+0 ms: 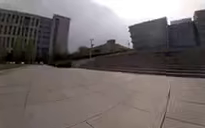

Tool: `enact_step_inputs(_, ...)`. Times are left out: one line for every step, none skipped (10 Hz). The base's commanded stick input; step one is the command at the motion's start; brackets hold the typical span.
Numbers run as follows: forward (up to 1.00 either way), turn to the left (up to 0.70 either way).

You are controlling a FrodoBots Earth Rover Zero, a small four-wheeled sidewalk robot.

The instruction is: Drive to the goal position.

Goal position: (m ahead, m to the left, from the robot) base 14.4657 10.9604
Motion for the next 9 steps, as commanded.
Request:
enact_step_inputs(1.00, 0.27)
enact_step_inputs(1.00, 0.27)
enact_step_inputs(1.00, 0.27)
enact_step_inputs(1.00, 0.27)
enact_step_inputs(1.00, 0.27)
enact_step_inputs(1.00, 0.27)
enact_step_inputs(1.00, 0.27)
enact_step_inputs(1.00, 0.27)
enact_step_inputs(1.00, 0.27)
